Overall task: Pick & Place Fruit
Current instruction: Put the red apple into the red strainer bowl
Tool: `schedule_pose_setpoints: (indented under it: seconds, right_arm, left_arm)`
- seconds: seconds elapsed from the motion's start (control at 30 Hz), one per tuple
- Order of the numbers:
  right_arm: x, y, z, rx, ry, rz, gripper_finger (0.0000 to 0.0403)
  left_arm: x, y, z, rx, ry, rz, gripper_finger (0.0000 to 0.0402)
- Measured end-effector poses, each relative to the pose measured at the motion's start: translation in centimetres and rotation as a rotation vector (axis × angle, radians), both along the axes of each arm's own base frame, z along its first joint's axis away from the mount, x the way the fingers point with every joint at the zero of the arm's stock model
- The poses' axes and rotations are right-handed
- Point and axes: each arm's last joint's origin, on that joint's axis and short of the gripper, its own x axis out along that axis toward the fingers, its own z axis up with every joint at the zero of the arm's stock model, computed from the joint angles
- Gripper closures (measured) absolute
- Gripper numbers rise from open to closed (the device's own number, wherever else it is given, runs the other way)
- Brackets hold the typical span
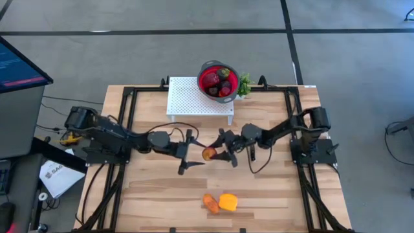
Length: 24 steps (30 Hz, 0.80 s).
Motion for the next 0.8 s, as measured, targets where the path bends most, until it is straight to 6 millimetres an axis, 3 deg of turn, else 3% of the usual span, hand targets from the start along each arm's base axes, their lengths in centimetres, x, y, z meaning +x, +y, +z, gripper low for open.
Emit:
schedule_pose_setpoints:
  seconds: [0.13,0.27,0.8]
  right_arm:
    - [-0.1,-0.8,0.1,0.006,-0.006,0.046,0.0178]
    - [-0.1,-1.3,0.3,0.015,-0.021,0.080,0.0176]
    - [0.7,-2.1,0.9,0.016,-0.015,0.089,0.0175]
  left_arm:
    - [0.9,0.2,-0.1,0.040,0.037,0.009,0.0045]
    - [1.2,1.0,-0.6,0.052,0.118,0.036,0.0018]
    - [2.7,1.6,-2.7,0.238,0.046,0.044,0.0023]
